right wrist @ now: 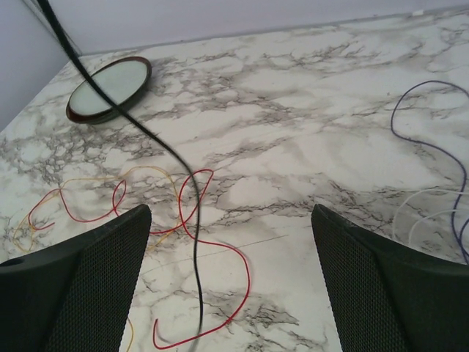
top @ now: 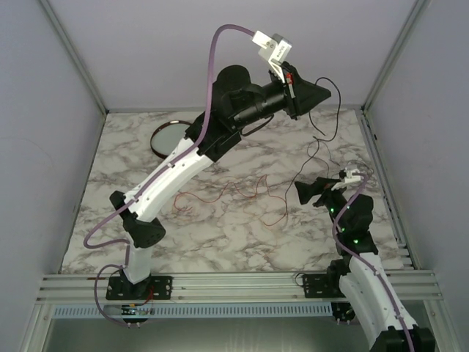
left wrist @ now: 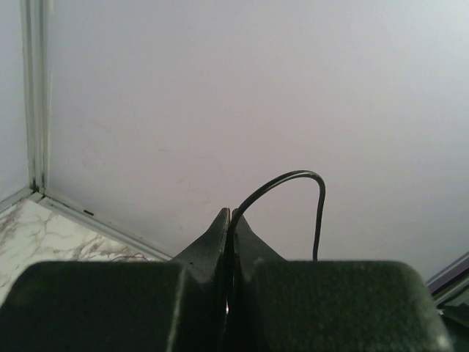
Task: Zip-tie the wires
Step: Pick up the cable at the center of the board, then place the cable at the center of the board.
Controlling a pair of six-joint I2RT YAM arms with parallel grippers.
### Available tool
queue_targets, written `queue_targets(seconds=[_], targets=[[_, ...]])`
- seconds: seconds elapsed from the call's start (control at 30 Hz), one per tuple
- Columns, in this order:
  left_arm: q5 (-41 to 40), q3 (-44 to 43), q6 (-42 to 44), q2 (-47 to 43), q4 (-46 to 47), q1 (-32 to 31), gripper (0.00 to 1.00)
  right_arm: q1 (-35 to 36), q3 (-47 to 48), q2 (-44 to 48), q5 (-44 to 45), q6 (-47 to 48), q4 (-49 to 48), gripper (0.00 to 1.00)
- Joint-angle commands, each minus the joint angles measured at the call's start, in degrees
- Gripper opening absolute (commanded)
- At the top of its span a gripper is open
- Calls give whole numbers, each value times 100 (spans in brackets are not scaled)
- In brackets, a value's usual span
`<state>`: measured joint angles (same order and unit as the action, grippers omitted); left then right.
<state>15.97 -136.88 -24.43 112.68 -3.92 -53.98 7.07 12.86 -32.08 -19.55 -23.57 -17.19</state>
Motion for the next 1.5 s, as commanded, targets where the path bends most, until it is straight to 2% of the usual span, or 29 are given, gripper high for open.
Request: queue_targets(seconds=[0.0,0.17,0.33,0.57,0.63,0.67,0.77,0.97,1.1,1.27,1.47], targets=[[-17,-214,-49,-312,324,-52,0,198,-35,-211,-80,-98,-803,90],[-54,-223,-36,-333,321,-52,0,356,-102,-569,-256,-258,-1085,91],[-152,-251,11,-415,330,-52,0,432,-129,-782,-84,-236,-1089,73],[-546,-506,326,-600,66,-39,0,432,88,-706,25,-67,-329,14],[-770,-488,486,-719,-174,-4,0,427,178,-565,137,-20,10,2],[-878,-426,531,-808,-286,38,0,429,244,-464,241,-2,202,0],[-1000,272,528,-1282,-435,338,0,431,598,-301,613,123,777,0],[-1748,3353,402,-2976,-304,1375,0,430,1769,-858,1028,544,2011,0],[-2100,4934,316,-3950,-621,1994,0,476,2418,-1567,965,732,2614,0],[-1841,6514,137,-4647,-1008,2772,0,714,3096,-2391,1221,871,3427,0],[-1798,8045,-40,-5125,-1111,3691,0,1368,3962,-3309,1898,946,4393,0]])
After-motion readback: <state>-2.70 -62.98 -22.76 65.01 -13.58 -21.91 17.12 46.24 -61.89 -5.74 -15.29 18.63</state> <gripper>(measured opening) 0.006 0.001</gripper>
